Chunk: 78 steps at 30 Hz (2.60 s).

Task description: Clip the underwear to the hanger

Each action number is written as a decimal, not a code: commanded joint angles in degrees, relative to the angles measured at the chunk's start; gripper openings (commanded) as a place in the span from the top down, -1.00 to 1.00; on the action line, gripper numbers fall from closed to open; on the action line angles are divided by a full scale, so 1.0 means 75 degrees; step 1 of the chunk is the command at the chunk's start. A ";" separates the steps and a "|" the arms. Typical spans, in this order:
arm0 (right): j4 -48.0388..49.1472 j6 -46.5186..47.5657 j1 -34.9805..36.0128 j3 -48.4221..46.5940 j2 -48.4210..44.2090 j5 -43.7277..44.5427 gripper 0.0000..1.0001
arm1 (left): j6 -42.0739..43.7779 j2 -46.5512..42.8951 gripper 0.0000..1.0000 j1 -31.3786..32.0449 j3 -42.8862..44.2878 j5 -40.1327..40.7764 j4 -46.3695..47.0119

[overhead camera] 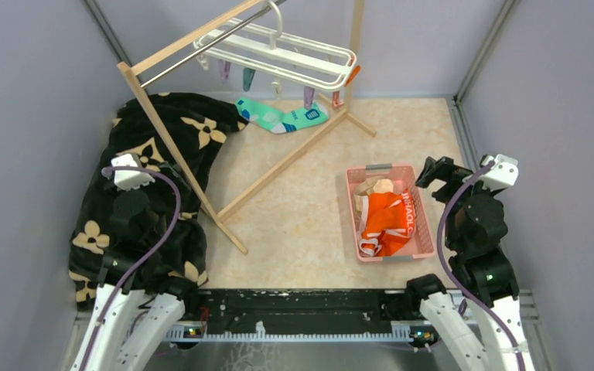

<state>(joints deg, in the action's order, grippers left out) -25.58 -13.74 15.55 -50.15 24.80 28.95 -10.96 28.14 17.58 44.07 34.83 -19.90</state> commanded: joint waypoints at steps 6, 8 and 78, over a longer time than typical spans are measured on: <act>-0.0393 -0.0572 -0.0242 -0.0984 0.0731 -0.0260 -0.97 | -0.0435 0.0352 -0.99 -0.0576 0.0654 -0.0929 -0.0801; -0.0406 -0.0720 -0.0268 -0.0999 0.0795 -0.0309 -0.97 | -0.0552 0.0513 -0.99 -0.0628 0.0774 -0.0980 -0.0969; -0.1118 -0.1772 -0.0339 -0.0929 0.3467 -0.1340 -0.98 | -0.0176 0.5534 -0.98 0.2309 0.3835 -0.2526 -0.2582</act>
<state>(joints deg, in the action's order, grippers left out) -38.06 -30.57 13.32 -54.85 52.99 20.67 -12.01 67.77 36.40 71.24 9.17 -37.36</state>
